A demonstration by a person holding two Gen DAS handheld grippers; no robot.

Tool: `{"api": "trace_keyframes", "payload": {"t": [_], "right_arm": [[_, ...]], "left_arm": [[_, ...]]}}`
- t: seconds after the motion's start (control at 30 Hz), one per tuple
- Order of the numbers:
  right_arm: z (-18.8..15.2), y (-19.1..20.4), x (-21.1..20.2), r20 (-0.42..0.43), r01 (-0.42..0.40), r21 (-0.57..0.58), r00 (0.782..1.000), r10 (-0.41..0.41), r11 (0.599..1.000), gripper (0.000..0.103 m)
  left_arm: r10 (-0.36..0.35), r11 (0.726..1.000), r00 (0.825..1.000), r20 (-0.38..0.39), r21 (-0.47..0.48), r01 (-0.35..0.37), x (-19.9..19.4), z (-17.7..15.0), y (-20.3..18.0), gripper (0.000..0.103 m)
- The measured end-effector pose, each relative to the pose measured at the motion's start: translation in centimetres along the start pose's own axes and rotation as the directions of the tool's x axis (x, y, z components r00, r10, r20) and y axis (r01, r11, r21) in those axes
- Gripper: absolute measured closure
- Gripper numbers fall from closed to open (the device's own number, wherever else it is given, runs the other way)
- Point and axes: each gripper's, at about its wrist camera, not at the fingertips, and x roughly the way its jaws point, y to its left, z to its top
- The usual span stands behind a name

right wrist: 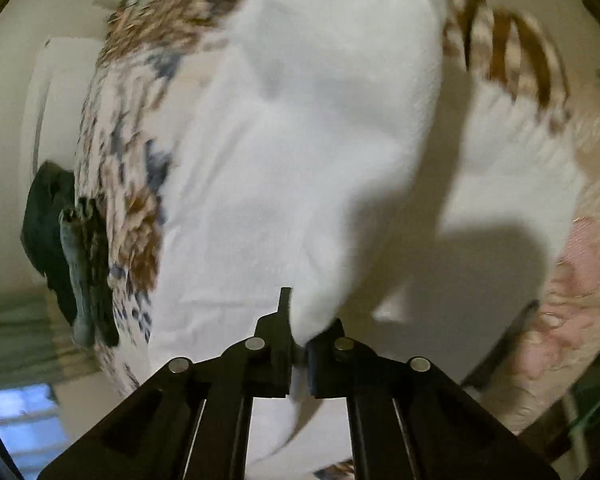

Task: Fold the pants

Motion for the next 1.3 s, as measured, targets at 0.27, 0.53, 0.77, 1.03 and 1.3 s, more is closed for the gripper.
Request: {"api": "trace_keyframes", "payload": {"t": [0.27, 0.53, 0.77, 1.03, 1.3], "right_arm": [[-1.9, -0.7, -5.6, 0.005, 0.026, -0.02, 1.0, -0.026, 0.999, 0.099], [0.3, -1.1, 0.0, -0.121, 0.058, -0.011, 0.991, -0.059, 0.998, 0.092], [0.3, -1.6, 2.5, -0.15, 0.085, 0.031, 0.985, -0.08, 0.996, 0.074], [-0.7, -1.6, -2.0, -0.03, 0.083, 0.014, 0.996, -0.083, 0.996, 0.099], [-0.1, -3.3, -0.6, -0.102, 0.156, -0.04, 0.982, -0.159, 0.987, 0.097]], "left_arm": [[0.001, 0.997, 1.0, 0.021, 0.075, -0.003, -4.5, -2.6, 3.7, 0.1], [-0.262, 0.945, 0.963, -0.062, -0.219, 0.243, -1.3, -1.6, 6.4, 0.069], [-0.185, 0.959, 0.98, -0.079, -0.235, 0.162, 1.2, -1.6, 5.5, 0.072], [-0.171, 0.983, 0.985, 0.033, -0.067, 0.173, -4.8, -3.9, 5.4, 0.099], [-0.117, 0.992, 0.993, -0.032, -0.061, 0.115, -2.1, -2.2, 4.9, 0.094]]}}
